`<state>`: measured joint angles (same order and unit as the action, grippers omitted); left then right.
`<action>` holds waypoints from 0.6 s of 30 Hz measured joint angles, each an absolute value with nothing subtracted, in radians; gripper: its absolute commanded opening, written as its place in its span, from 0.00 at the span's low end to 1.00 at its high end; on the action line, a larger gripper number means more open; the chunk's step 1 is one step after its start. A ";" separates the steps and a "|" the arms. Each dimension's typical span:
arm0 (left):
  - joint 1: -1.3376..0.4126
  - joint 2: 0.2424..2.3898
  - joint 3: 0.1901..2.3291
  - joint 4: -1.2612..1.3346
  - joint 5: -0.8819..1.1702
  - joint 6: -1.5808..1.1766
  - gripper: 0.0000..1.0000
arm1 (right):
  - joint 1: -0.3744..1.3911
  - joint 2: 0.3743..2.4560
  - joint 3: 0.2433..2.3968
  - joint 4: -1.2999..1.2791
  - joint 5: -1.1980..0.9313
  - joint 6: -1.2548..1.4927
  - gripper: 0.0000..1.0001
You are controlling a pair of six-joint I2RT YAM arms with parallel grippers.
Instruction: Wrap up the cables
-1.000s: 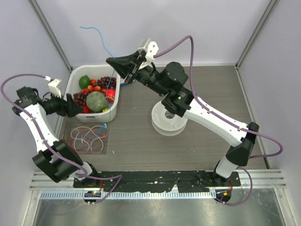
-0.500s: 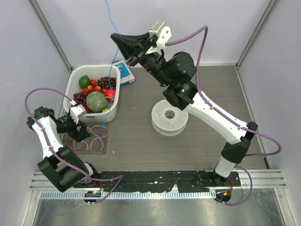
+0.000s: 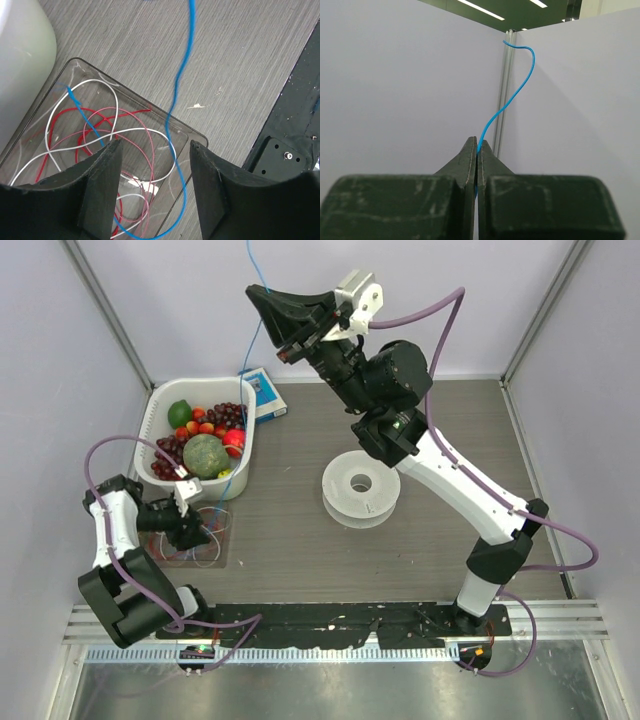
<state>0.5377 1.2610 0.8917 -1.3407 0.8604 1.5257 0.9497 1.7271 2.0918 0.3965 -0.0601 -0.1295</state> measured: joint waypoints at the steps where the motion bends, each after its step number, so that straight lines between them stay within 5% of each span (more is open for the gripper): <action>1: 0.535 1.261 0.889 -1.341 0.861 1.525 0.59 | 0.950 1.729 2.095 0.397 -0.059 -0.134 0.01; 11: 0.511 1.253 0.838 -1.340 0.834 1.473 0.61 | 0.934 1.752 2.177 0.400 -0.034 -0.157 0.01; 14: 0.502 1.254 0.829 -1.341 0.818 1.476 0.45 | 0.932 1.752 2.177 0.400 -0.031 -0.160 0.01; 18: 0.496 1.254 0.828 -1.341 0.806 1.468 0.10 | 0.932 1.752 2.177 0.401 -0.027 -0.164 0.01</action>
